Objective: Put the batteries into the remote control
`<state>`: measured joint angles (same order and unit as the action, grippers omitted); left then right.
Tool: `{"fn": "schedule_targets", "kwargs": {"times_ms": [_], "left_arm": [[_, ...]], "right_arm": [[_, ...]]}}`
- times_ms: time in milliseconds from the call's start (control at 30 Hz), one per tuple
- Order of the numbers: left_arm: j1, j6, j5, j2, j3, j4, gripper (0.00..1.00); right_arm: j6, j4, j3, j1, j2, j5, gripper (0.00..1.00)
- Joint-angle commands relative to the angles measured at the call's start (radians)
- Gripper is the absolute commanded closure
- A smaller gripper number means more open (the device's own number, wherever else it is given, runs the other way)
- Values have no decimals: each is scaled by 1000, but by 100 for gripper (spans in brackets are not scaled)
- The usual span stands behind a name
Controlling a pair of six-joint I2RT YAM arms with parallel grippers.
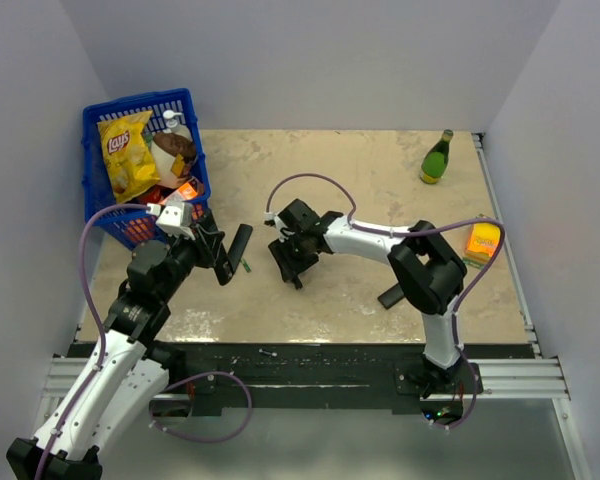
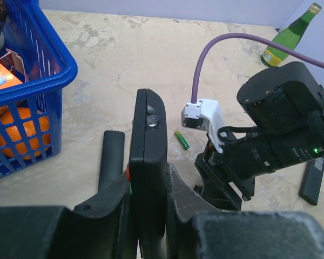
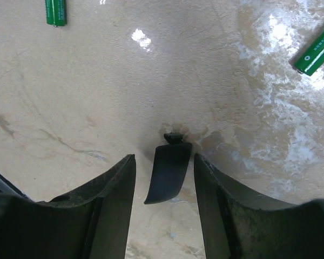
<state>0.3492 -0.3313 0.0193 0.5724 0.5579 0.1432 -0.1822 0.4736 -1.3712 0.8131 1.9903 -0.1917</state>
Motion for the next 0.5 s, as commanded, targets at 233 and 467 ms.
{"fn": "schedule_targets", "kwargs": {"times_ms": [233,467], "left_arm": [[-3,-3,19,-3,-1,-47,100],[-3,-5,18,-2,-1,-47,100]], "right_arm": [[-3,34,-37,57,15,104,58],[-5,117,-97,126,12,303,67]]}}
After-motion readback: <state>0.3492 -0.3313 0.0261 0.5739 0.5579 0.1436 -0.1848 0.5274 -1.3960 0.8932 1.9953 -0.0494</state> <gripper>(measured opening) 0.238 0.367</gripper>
